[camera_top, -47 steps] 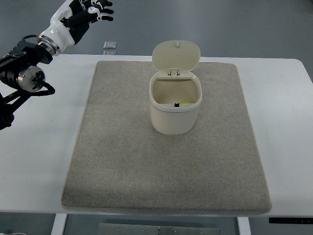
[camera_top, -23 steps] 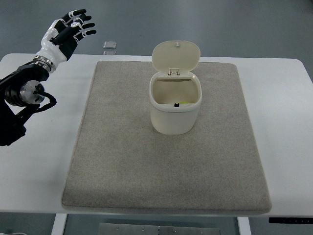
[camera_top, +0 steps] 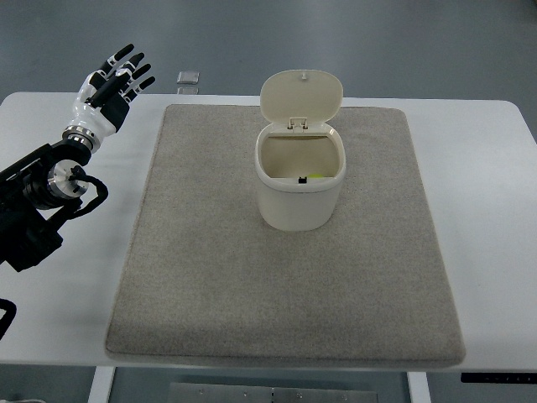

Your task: Put tennis ball into box with left hand

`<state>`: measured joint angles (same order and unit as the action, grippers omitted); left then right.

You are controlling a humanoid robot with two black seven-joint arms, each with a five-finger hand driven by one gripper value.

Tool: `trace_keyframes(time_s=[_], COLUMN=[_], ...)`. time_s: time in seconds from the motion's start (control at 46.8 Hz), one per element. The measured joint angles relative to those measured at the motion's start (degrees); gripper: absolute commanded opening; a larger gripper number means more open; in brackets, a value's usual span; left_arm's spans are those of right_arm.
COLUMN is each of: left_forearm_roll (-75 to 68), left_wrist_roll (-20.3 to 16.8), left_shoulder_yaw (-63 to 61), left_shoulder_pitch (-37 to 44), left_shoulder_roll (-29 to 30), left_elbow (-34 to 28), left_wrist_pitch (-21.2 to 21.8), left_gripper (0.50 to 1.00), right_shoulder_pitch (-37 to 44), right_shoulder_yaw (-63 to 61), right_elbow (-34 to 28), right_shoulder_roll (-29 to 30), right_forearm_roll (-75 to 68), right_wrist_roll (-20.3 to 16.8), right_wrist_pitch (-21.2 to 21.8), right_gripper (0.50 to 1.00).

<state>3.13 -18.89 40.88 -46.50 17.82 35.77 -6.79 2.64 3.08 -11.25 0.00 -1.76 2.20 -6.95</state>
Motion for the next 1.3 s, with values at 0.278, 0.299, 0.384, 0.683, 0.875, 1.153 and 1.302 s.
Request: trace_keyframes(time_s=[0.278,0.299,0.384,0.683,0.875,1.153,1.302], left_forearm_roll=[0.05,0.05,0.05,-0.04,0.02,-0.02,-0.05], left_wrist_roll=[0.00,0.00,0.00,-0.03,-0.01,0.00,0.00], left_shoulder_yaw=[0.25,0.32,0.43,1.12,1.22,3.22,3.24], left_shoulder_pitch=[-0.08,-0.08,-0.08,-0.65,-1.52,-5.53,-6.73], left_shoulder_roll=[-1.37,-1.52,-2.12,-6.09,-6.29,-5.60,-5.54], left_elbow=[-0.09,-0.21,-0.87,-7.60,-7.86,-8.00,-8.00], left_wrist_pitch=[0.05,0.08,0.14,-0.10,-0.05,0.12,0.32], left_gripper=[0.960,0.960,0.960,0.960,0.960,0.960,0.960], right_shoulder_pitch=[0.00,0.00,0.00,0.00,0.00,0.00,0.00], right_shoulder_yaw=[0.00,0.00,0.00,0.00,0.00,0.00,0.00], right_elbow=[0.00,0.00,0.00,0.00,0.00,0.00,0.00], right_shoulder_roll=[0.00,0.00,0.00,0.00,0.00,0.00,0.00], right_forearm_roll=[0.00,0.00,0.00,0.00,0.00,0.00,0.00], right_wrist_roll=[-0.01,-0.01,0.00,-0.01,0.00,-0.01,-0.01], right_wrist_pitch=[0.01,0.01,0.00,-0.03,-0.04,-0.02,-0.02], right_gripper=[0.901,0.901,0.901,0.901,0.901,0.901,0.901])
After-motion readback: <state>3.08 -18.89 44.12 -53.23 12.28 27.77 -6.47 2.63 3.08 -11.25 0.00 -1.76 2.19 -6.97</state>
